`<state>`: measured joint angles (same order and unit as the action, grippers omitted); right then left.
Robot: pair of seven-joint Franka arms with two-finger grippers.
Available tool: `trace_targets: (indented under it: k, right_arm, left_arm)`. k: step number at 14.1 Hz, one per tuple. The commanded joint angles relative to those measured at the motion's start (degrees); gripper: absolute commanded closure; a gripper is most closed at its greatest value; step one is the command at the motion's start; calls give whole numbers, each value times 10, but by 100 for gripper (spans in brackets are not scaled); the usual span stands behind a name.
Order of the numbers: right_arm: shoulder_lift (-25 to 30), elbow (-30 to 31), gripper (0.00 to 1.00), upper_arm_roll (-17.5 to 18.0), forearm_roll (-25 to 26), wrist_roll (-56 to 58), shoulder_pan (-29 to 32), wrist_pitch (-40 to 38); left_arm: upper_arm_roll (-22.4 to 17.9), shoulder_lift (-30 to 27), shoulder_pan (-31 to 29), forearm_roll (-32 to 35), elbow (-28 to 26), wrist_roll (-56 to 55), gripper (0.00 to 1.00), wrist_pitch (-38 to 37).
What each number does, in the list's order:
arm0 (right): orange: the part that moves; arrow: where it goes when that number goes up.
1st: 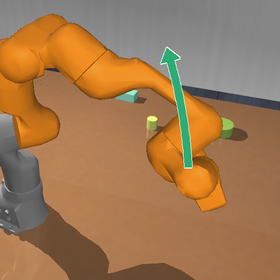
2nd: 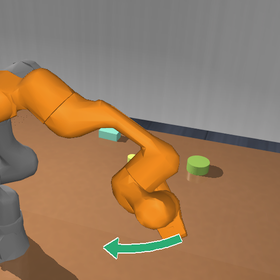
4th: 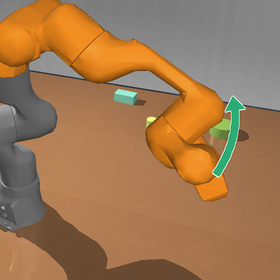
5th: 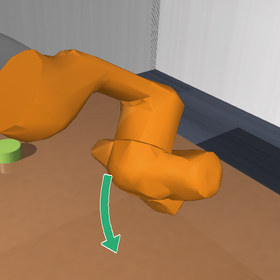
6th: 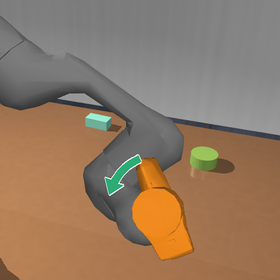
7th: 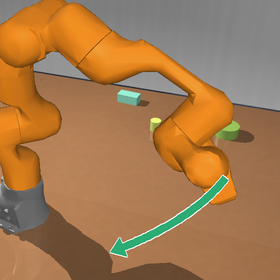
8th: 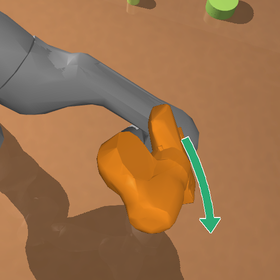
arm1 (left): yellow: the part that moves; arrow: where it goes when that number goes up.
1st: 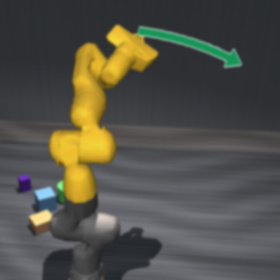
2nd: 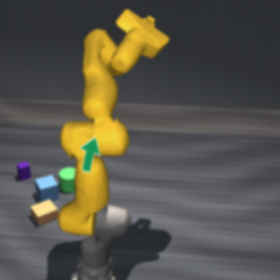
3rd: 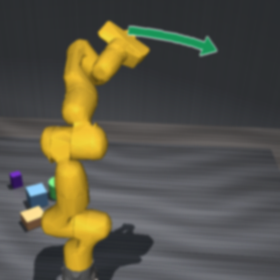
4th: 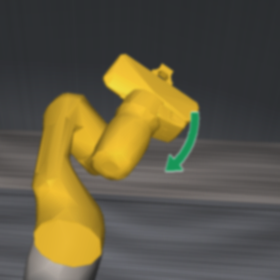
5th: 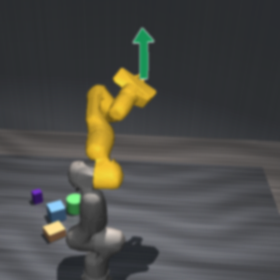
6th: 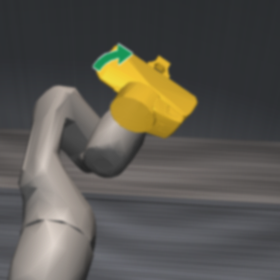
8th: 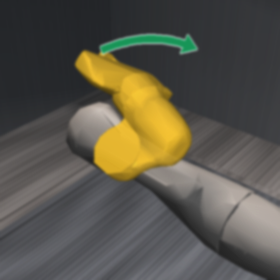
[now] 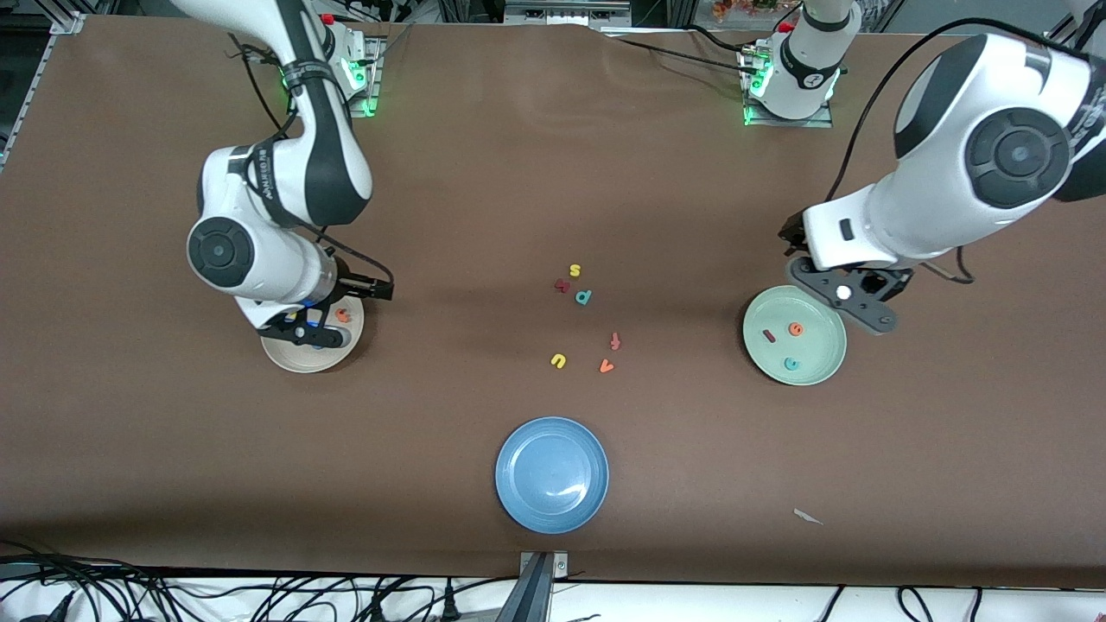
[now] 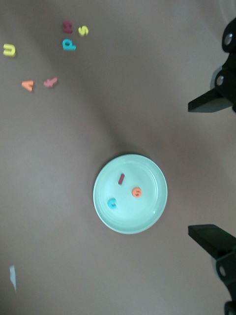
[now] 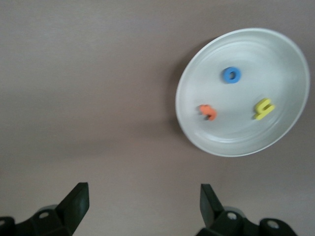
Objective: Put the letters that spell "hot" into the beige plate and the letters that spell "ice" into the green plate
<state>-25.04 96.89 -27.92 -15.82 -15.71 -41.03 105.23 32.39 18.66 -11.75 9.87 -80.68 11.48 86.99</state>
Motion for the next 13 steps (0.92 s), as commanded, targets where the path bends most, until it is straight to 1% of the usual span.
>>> trace_targets:
  k: [1, 2, 3, 4, 5, 6, 8, 9, 11, 12, 13]
  right_arm:
    - [33, -6, 0, 90, 60, 4, 99, -14]
    - [43, -6, 0, 118, 71, 17, 133, -15]
    - [52, -6, 0, 149, 80, 36, 172, -17]
    - [62, -4, 0, 170, 90, 45, 198, -18]
    - [74, -2, 0, 176, 102, 56, 210, -20]
    - [89, 0, 0, 178, 111, 68, 219, -26]
    - [119, 0, 0, 207, 123, 95, 257, -52]
    - [137, 1, 0, 213, 145, 96, 263, -64]
    - [170, 0, 0, 213, 168, 97, 265, -90]
    - [183, 0, 0, 213, 171, 97, 271, -102]
    - [198, 0, 0, 215, 171, 97, 278, -107]
  left_arm:
    - [-123, -50, 73, -63, -6, -1, 0, -2]
    - [-163, -63, 95, -84, -11, 3, 0, -2]
    - [-209, -74, 128, -87, -14, -3, 0, 11]
    - [-245, -85, 153, -93, -27, -4, 0, 35]
    - [-267, -101, 161, -99, -53, -4, 0, 61]
    - [-275, -114, 162, -102, -75, 2, 0, 76]
    - [-284, -153, 162, -98, -127, -8, 0, 89]
    - [-287, -167, 162, -97, -146, -10, 0, 98]
    - [-293, -171, 162, -101, -152, -11, 0, 98]
    - [-319, -174, 175, -98, -151, -6, 0, 98]
    - [-329, -174, 175, -98, -154, -1, 0, 97]
